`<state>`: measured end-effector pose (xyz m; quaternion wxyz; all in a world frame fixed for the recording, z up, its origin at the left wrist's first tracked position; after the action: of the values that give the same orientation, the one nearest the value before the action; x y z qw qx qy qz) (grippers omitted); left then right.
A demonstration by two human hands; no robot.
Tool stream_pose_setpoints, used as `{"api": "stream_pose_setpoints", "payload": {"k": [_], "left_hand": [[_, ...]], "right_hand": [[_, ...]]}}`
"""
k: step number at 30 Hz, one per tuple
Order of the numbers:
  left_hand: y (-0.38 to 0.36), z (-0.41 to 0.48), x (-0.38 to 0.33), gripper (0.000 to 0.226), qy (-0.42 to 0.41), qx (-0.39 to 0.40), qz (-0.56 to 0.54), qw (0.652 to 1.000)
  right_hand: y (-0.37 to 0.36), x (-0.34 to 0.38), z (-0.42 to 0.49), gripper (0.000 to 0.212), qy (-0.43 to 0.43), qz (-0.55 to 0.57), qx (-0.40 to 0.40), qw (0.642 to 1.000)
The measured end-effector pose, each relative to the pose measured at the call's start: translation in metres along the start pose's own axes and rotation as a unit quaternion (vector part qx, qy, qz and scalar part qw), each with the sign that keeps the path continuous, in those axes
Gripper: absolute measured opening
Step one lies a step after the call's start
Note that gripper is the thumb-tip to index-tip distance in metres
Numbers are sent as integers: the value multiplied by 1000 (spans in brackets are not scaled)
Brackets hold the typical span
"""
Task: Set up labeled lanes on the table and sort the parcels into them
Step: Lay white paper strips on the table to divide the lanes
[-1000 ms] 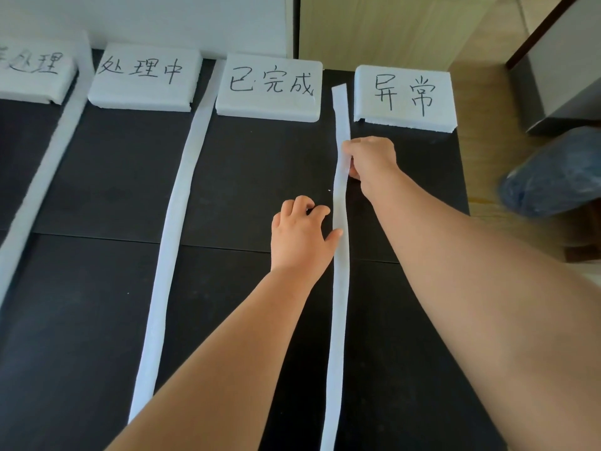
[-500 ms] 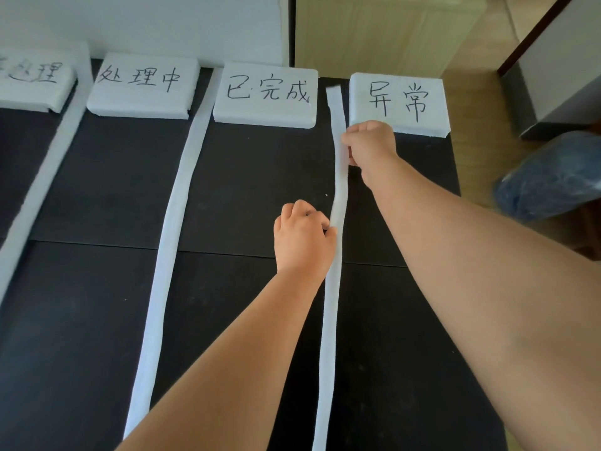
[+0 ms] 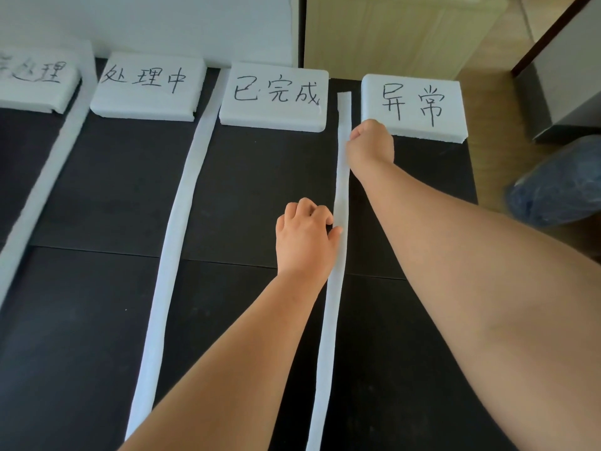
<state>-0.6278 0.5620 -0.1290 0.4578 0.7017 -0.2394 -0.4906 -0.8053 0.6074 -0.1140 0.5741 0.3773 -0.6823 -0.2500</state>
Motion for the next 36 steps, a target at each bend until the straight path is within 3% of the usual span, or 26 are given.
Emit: {"api": "stream_pose_setpoints", "payload": {"k": [16, 27, 36], "left_hand": [[42, -53, 2, 29, -10, 28, 2, 1000], [55, -179, 47, 29, -25, 143, -14, 989], [47, -270, 69, 30, -19, 185, 8, 982]], "right_hand": [[45, -25, -102, 24, 29, 18, -33, 999], [51, -66, -272, 21, -12, 30, 32, 999], [23, -124, -384, 22, -63, 30, 106, 992]]}}
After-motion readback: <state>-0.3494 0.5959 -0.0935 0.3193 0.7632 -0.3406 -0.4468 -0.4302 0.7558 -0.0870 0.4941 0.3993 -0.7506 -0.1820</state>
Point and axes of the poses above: each hand's wrist, its own z-axis towards the middle knuckle, its own y-axis out of the back of the hand, x = y × z, the point moved 3 cm from there along z, towards the middle knuckle, and after that the axes turned 4 degrees about x, right-handed, at the moved point
